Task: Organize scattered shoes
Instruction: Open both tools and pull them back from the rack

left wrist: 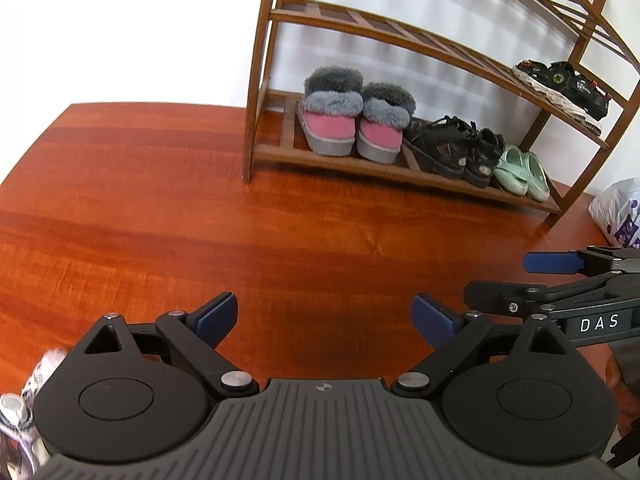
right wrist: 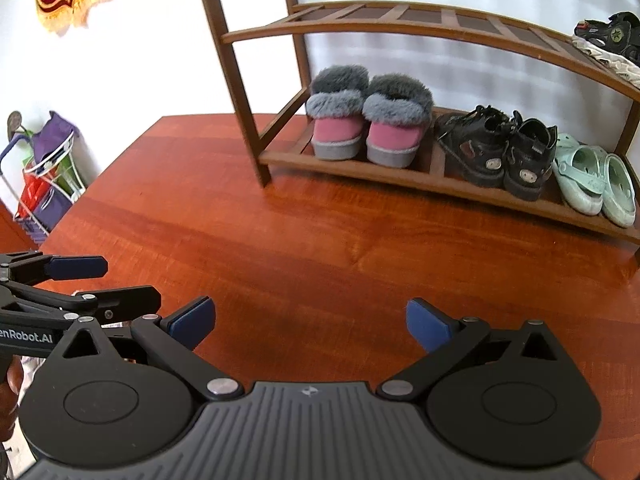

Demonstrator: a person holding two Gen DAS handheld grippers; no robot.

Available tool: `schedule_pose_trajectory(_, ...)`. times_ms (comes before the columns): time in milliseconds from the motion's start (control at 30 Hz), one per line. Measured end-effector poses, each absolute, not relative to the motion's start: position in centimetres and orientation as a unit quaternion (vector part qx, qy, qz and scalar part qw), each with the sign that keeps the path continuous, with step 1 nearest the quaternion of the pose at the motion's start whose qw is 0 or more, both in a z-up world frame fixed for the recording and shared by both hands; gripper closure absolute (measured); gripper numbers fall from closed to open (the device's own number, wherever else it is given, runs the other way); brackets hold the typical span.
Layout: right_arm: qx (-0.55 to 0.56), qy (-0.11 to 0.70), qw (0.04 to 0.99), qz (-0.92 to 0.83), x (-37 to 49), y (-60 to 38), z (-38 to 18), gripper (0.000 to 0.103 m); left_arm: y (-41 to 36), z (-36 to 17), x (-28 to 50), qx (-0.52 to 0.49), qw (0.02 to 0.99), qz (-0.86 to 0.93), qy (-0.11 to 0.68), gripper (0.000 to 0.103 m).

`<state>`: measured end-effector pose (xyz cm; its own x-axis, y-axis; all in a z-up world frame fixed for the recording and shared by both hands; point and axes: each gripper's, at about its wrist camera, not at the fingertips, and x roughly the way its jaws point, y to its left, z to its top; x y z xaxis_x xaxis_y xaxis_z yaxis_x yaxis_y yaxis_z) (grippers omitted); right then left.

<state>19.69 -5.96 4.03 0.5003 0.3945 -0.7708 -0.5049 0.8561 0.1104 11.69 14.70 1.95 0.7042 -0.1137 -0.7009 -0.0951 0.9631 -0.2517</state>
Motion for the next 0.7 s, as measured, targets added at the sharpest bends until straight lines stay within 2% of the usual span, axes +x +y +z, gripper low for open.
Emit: schedule_pose_trajectory(700,-0.061,0.429,0.868,0.241,14.1,-1.6,3.5,0.001,20.6,2.3,5.3,-0.106,0.915,-0.016,0.389,0.007)
